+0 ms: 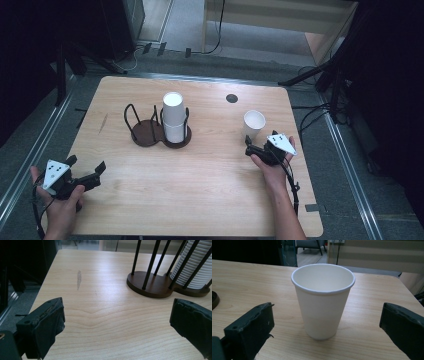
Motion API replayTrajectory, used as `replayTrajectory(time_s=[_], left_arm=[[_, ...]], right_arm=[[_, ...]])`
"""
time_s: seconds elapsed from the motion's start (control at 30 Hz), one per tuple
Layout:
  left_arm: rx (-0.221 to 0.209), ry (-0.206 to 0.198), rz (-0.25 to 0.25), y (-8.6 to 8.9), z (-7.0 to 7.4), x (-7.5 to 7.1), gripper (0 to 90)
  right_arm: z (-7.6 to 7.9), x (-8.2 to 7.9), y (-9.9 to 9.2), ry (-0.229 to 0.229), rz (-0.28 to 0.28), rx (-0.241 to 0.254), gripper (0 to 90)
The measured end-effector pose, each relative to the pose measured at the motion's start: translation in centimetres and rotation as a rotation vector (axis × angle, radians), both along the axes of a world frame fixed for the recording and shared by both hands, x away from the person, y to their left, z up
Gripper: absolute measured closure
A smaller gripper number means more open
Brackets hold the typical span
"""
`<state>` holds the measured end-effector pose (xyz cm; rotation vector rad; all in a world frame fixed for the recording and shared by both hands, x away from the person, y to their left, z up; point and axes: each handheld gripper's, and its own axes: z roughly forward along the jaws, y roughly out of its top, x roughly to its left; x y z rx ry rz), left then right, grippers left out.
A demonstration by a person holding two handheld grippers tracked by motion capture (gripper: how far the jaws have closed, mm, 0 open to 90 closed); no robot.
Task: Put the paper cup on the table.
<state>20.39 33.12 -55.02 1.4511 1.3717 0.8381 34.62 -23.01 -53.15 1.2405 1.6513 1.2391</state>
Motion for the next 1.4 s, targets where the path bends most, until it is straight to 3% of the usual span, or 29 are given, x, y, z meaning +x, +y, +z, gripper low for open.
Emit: replayTrajectory(time_s=[0.8, 1.4], left_arm=[[-0.002, 0.001, 0.004, 0.0, 0.0, 0.0, 0.4], [-0.032, -0.009, 0.017, 0.2, 0.0, -0.3, 0.4]], right_arm=[[1.5, -5.1, -3.1, -0.048, -0.032, -0.008, 0.0], [1.6, -9.4, -7.8, -0.044, -0.094, -0.024, 0.0]])
